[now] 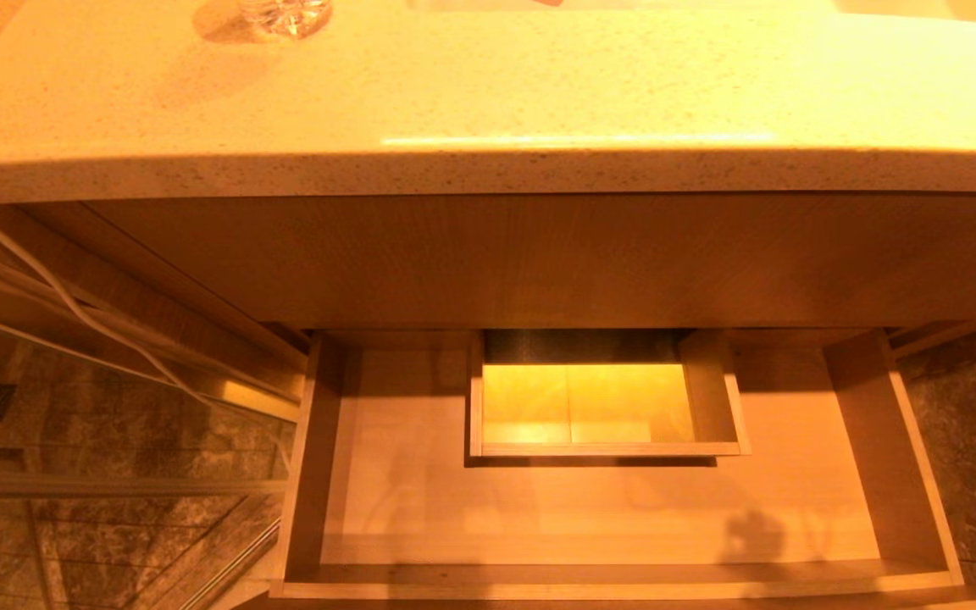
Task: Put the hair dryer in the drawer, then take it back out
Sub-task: Pick up the hairdryer
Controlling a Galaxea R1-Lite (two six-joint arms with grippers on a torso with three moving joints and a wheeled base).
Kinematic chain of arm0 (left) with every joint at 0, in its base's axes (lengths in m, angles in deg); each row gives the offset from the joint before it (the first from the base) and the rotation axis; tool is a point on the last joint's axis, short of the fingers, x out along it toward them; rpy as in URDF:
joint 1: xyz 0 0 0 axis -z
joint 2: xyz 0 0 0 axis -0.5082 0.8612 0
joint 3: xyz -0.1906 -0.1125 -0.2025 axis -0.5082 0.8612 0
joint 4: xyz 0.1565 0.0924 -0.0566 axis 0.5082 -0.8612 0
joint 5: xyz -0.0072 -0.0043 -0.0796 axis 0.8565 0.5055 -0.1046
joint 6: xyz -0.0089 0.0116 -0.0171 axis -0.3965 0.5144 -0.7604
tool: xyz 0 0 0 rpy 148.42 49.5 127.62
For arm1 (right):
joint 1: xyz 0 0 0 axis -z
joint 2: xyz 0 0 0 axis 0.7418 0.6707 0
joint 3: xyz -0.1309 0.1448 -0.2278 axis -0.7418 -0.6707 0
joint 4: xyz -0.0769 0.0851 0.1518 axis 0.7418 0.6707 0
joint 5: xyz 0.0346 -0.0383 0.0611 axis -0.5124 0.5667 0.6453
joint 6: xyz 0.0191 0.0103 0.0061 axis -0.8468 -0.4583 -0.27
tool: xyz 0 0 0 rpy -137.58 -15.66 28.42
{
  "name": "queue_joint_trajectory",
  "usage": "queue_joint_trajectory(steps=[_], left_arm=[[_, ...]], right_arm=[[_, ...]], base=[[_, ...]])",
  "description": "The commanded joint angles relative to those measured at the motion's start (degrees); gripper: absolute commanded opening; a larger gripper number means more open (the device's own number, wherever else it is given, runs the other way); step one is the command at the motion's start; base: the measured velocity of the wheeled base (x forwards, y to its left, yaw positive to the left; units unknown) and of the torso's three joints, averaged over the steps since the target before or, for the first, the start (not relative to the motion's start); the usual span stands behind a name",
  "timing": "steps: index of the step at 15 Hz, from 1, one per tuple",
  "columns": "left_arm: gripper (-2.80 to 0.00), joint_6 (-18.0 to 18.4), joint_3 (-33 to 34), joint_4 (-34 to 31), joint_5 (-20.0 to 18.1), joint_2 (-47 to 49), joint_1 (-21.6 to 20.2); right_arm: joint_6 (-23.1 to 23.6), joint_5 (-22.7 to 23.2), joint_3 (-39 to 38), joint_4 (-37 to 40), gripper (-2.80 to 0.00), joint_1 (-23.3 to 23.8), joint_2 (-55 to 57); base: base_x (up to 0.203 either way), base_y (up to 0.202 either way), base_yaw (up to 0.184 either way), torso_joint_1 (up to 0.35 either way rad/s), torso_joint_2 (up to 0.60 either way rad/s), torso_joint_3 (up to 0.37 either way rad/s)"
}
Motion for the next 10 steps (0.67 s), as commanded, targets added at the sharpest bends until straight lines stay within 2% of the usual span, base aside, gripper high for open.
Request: queue_joint_trajectory(steps=[1,6,10], left_arm=[[-2.80,0.0,0.1,0.0,0.0,0.0,0.0],[-2.80,0.0,0.1,0.0,0.0,0.0,0.0],[-2.80,0.0,0.1,0.0,0.0,0.0,0.0]], right_arm=[[0.7,-0.2,-0.5,-0.2,-2.80,0.4,-0.6],[1.0,-0.4,-2.2,-4.2,-2.80,2.5,-1.0],[0.9,-0.7,-3.2,-3.4,-2.80,3.8,-2.2]], base=[[0.000,0.000,0.000,0.000,0.00,0.000],[0.000,0.000,0.000,0.000,0.00,0.000],[0.000,0.000,0.000,0.000,0.00,0.000]])
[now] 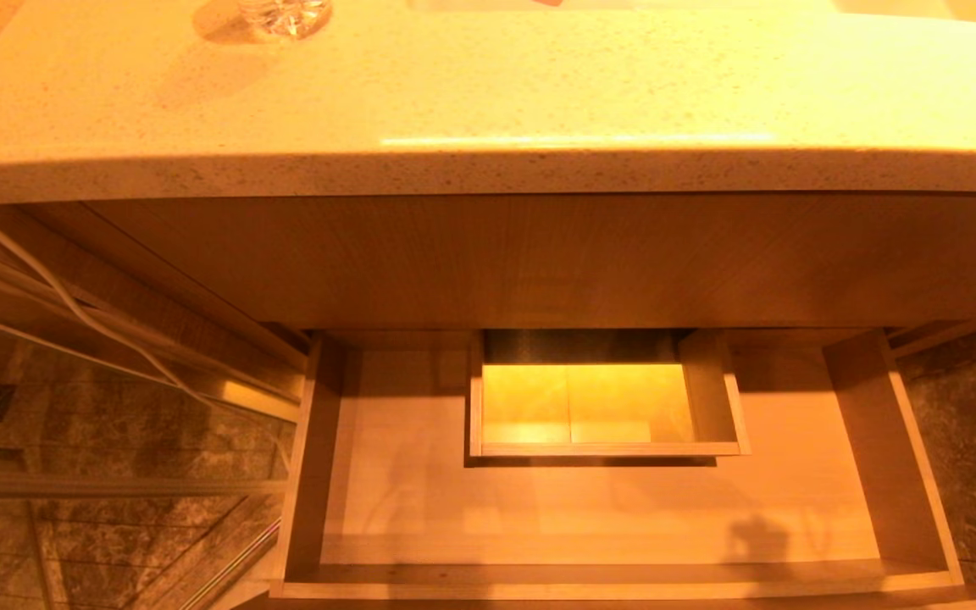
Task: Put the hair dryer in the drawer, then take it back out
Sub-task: Pick up the hairdryer
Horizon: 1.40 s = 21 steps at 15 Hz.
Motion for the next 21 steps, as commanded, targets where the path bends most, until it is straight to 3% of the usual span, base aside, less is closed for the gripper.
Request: queue_joint_trajectory(steps=[1,7,12,18,21], left_arm=[[-2.80,0.1,0.1,0.0,0.0,0.0,0.0],[-2.80,0.1,0.1,0.0,0.0,0.0,0.0],[-2.80,0.1,0.1,0.0,0.0,0.0,0.0],[-2.80,0.0,0.1,0.0,0.0,0.0,0.0],[-2.80,0.0,0.1,0.0,0.0,0.0,0.0]], right_arm=[[0.1,-0.1,-0.4,0.9,-2.80,0.9,-1.1],[-0.1,0.3,-1.0,-0.1,-2.80,2.6,-1.1],[0.2,0.9,-1.5,0.6,-2.80,2.5,-1.4],[0.3,1.4,-1.4,-1.0,-2.80,1.2,-0.4],[1.3,6.7,-2.8,-6.1,-2.80,0.7,0.6]], base=[[0.000,0.000,0.000,0.000,0.00,0.000],[0.000,0.000,0.000,0.010,0.00,0.008],[0.000,0.000,0.000,0.285,-0.08,0.203],[0.000,0.000,0.000,0.042,-0.01,0.033],[0.000,0.000,0.000,0.000,0.00,0.000]])
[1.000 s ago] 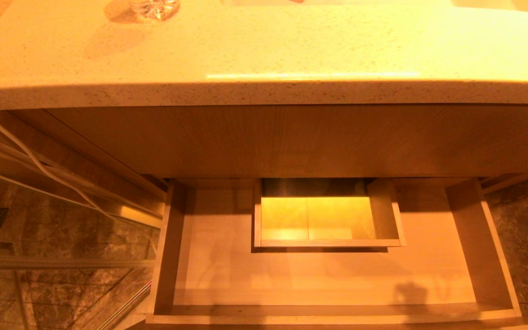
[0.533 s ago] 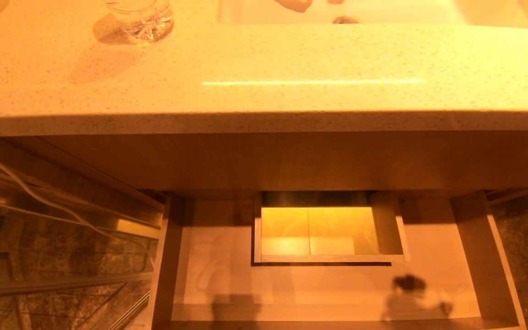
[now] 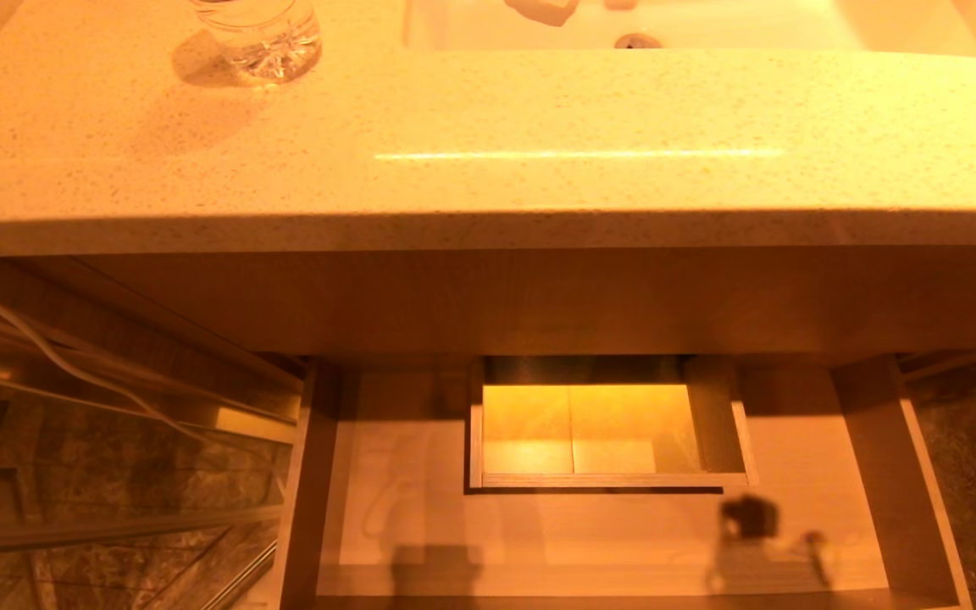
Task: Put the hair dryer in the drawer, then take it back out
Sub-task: Pick up the hairdryer
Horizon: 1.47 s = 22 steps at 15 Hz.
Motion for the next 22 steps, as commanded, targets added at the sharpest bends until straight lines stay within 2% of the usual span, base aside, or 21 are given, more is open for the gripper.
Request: queue_joint_trajectory(steps=[1,4,10,22], left_arm=[[-2.80,0.0,0.1,0.0,0.0,0.0,0.0],[-2.80,0.1,0.1,0.0,0.0,0.0,0.0],[-2.80,0.1,0.1,0.0,0.0,0.0,0.0],[-2.80,0.1,0.1,0.0,0.0,0.0,0.0]], right_arm=[[0.2,0.4,-1.4,-1.4,-2.80,-0.1,-0.2],[0.3,0.5,-1.7,-3.3,-2.80,-0.2,-0.7],[-1.6,0.1,-5.8,-12.1,-2.80,0.1,-0.1],[-2.2,3.6,-9.4,-13.0,-2.80,0.1,2.4]], base=[[0.000,0.000,0.000,0.000,0.00,0.000],[0.000,0.000,0.000,0.000,0.00,0.000],[0.000,0.000,0.000,0.000,0.00,0.000],[0.000,0.000,0.000,0.000,0.00,0.000]])
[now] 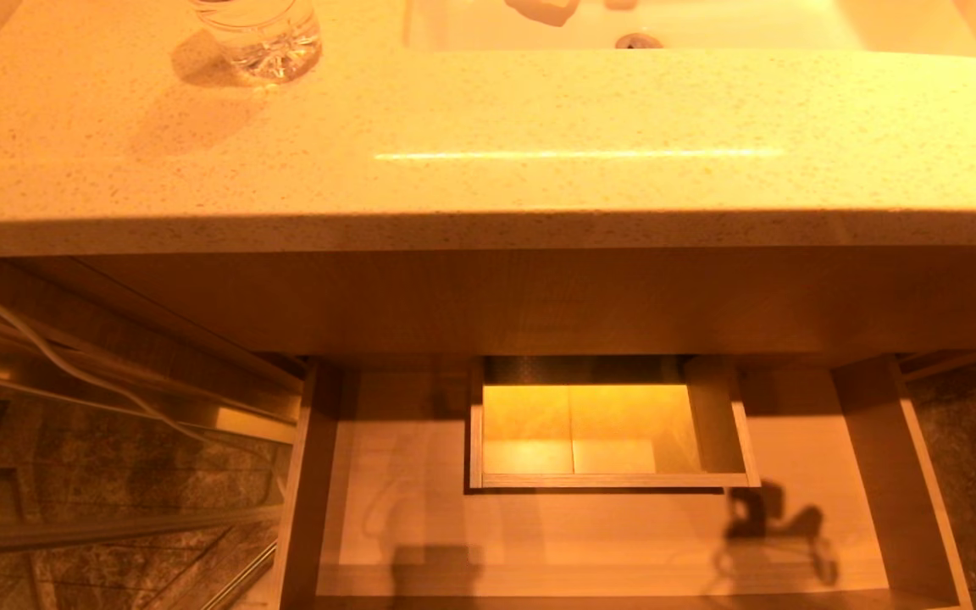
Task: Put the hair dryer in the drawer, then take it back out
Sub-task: Pick up the hairdryer
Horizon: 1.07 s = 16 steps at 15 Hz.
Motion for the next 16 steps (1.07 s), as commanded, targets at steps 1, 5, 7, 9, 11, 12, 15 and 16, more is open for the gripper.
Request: queue_joint_trajectory(steps=[1,5,7,9,11,12,15,16], left_arm=[[-2.80,0.0,0.1,0.0,0.0,0.0,0.0],[-2.80,0.1,0.1,0.0,0.0,0.0,0.0],[-2.80,0.1,0.1,0.0,0.0,0.0,0.0],[-2.80,0.1,0.1,0.0,0.0,0.0,0.0],[-2.80,0.0,0.1,0.0,0.0,0.0,0.0],[-2.80,0.1,0.1,0.0,0.0,0.0,0.0],[-2.80,0.0,0.1,0.0,0.0,0.0,0.0],[-2.80,0.0,0.1,0.0,0.0,0.0,0.0]], right_arm=[[0.2,0.2,-0.5,-0.5,-2.80,0.0,0.9],[0.7,0.8,-0.8,-1.8,-2.80,0.5,1.6],[2.1,1.8,-0.8,-3.1,-2.80,1.1,1.8],[4.4,1.9,-0.3,-6.4,-2.80,1.4,2.6],[6.0,1.9,-0.1,-11.3,-2.80,1.8,3.6],[7.2,2.0,0.3,-12.5,-2.80,2.2,3.9],[8.6,1.5,1.7,-12.9,-2.80,3.4,4.0],[8.6,1.2,2.2,-14.2,-2.80,3.8,4.4]], base=[[0.000,0.000,0.000,0.000,0.00,0.000],[0.000,0.000,0.000,0.000,0.00,0.000],[0.000,0.000,0.000,0.000,0.00,0.000],[0.000,0.000,0.000,0.000,0.00,0.000],[0.000,0.000,0.000,0.000,0.00,0.000],[0.000,0.000,0.000,0.000,0.00,0.000],[0.000,0.000,0.000,0.000,0.00,0.000],[0.000,0.000,0.000,0.000,0.00,0.000]])
